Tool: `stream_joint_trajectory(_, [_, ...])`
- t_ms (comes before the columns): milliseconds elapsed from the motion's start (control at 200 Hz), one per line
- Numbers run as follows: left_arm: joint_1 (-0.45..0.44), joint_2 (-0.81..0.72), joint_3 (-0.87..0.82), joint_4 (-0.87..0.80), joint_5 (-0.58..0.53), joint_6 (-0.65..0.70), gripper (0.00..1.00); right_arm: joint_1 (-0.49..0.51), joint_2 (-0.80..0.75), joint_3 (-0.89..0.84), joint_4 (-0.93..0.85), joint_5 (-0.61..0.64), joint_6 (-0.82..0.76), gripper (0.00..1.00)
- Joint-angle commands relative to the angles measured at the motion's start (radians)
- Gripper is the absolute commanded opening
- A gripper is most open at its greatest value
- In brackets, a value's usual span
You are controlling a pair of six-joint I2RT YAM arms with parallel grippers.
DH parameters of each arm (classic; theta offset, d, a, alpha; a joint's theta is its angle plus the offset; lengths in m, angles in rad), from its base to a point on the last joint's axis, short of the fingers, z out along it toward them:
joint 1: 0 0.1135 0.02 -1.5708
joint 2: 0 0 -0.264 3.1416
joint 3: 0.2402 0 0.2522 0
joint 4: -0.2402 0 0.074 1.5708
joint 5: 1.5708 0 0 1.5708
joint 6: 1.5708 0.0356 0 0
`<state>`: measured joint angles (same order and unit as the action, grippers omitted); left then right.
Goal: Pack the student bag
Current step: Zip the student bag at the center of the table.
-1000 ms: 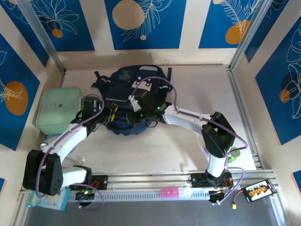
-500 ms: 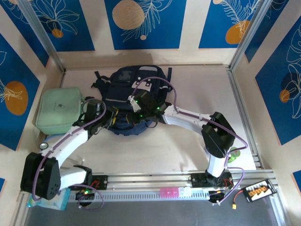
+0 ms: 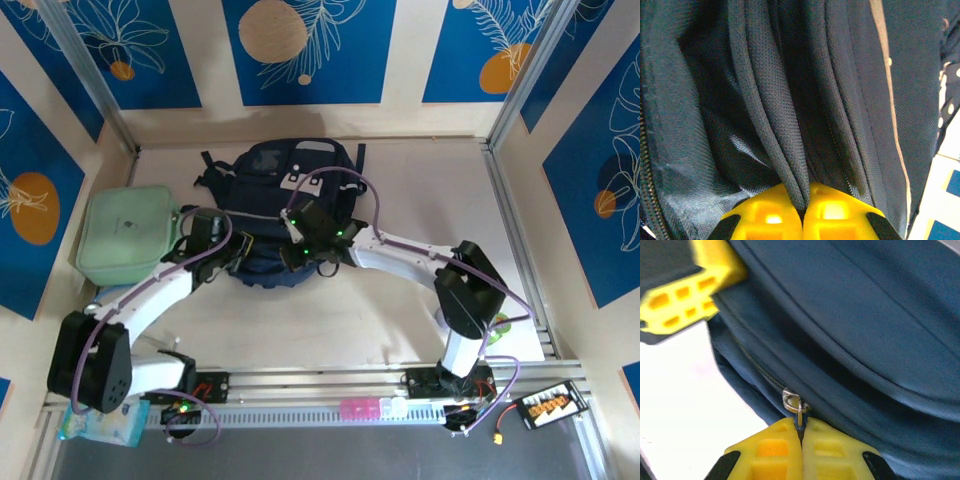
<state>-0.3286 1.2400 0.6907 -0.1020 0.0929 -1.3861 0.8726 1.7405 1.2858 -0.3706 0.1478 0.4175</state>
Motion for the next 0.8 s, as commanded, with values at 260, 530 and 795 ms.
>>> stream_joint_trajectory(260, [0.007, -0.083, 0.049, -0.141, -0.073, 0.096, 0.0, -0.165, -0.115, -0.088, -0.16, 0.151, -0.038, 0.0])
stream_joint_trajectory(530, [0.016, -0.097, 0.047, -0.188, -0.006, 0.163, 0.0, -0.309, 0.019, 0.032, -0.177, 0.168, -0.126, 0.0])
stream_joint_trajectory(795, [0.032, -0.108, 0.046, -0.238, 0.06, 0.233, 0.0, -0.416, 0.171, 0.239, -0.267, 0.201, -0.1, 0.0])
